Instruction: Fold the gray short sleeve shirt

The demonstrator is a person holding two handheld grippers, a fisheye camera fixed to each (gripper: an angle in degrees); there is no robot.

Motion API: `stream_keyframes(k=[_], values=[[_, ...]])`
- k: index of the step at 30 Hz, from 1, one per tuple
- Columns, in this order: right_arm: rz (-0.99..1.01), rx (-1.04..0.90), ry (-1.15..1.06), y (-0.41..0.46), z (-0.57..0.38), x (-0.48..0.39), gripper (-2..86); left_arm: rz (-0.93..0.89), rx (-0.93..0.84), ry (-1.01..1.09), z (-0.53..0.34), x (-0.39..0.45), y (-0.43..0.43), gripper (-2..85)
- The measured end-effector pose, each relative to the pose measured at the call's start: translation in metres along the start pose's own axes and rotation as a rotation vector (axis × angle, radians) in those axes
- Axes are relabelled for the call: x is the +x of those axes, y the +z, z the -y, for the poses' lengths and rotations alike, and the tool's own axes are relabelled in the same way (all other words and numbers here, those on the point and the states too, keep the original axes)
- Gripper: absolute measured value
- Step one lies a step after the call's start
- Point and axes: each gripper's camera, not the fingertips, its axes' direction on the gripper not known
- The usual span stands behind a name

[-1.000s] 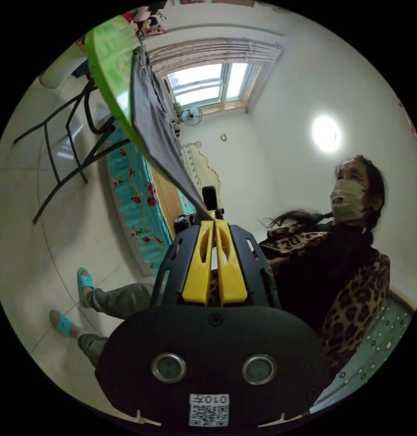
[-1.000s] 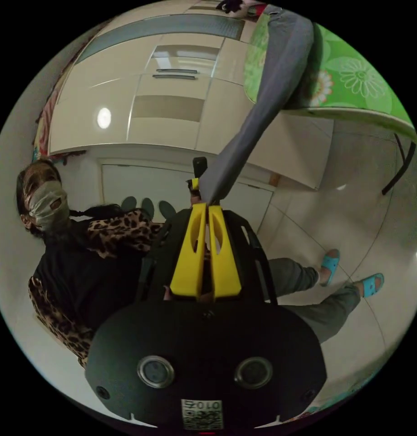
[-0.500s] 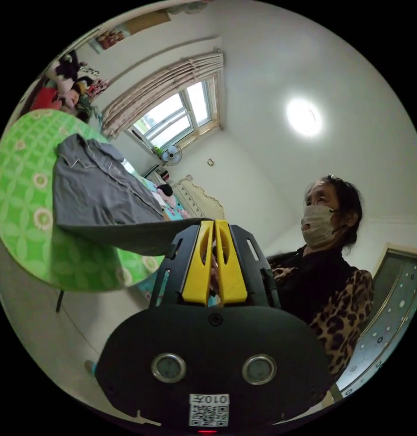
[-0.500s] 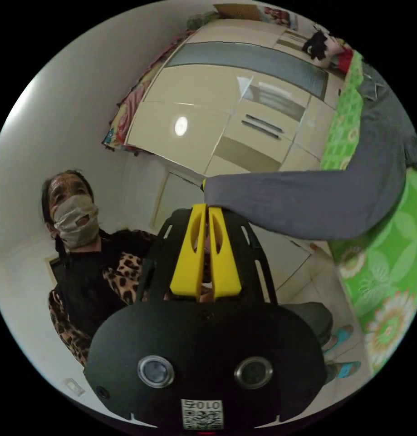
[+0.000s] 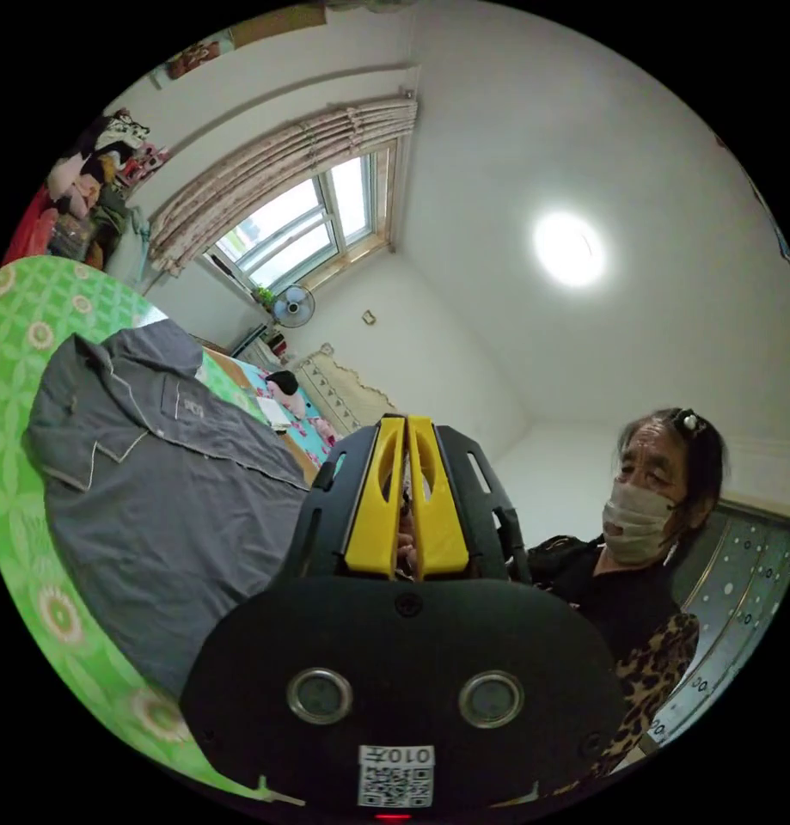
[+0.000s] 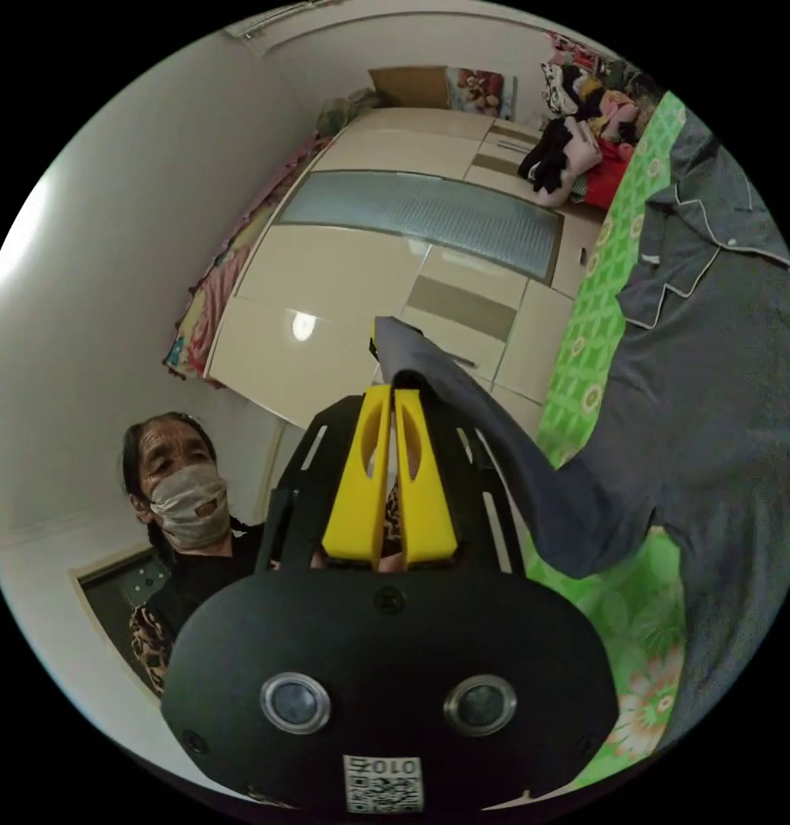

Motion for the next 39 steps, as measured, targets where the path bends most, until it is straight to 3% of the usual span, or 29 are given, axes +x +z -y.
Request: stream_keyframes(k=[8, 17, 25, 32, 36, 39], values=[[-0.042, 0.212, 0.049, -0.065, 0.057, 0.007, 3.1, -0.075, -0.164, -0.042, 0.142, -0.096, 0.087, -0.2], [0.0, 0.355, 0.177, -0.153, 0.095, 0.037, 3.0, -0.018, -0.332, -0.175, 0.211, -0.184, 0.19, -0.2], [0.008, 0.46, 0.433, -0.197, 0.108, 0.101, 3.6, 0.1, -0.41, -0.392, 0.223, -0.295, 0.248, -0.1], [-0.117, 0.585, 0.419, -0.223, 0.088, 0.096, 6.0, 0.075, -0.311, -0.595, 0.198, -0.361, 0.257, -0.2], [-0.129, 0.532, 0.319, -0.219, 0.088, 0.083, 4.8, 0.19, -0.336, -0.626, 0.199, -0.37, 0.261, -0.2], [-0.249, 0.278, 0.263, -0.183, 0.116, 0.076, 3.0, 0.137, -0.321, -0.677, 0.201, -0.375, 0.265, -0.2]])
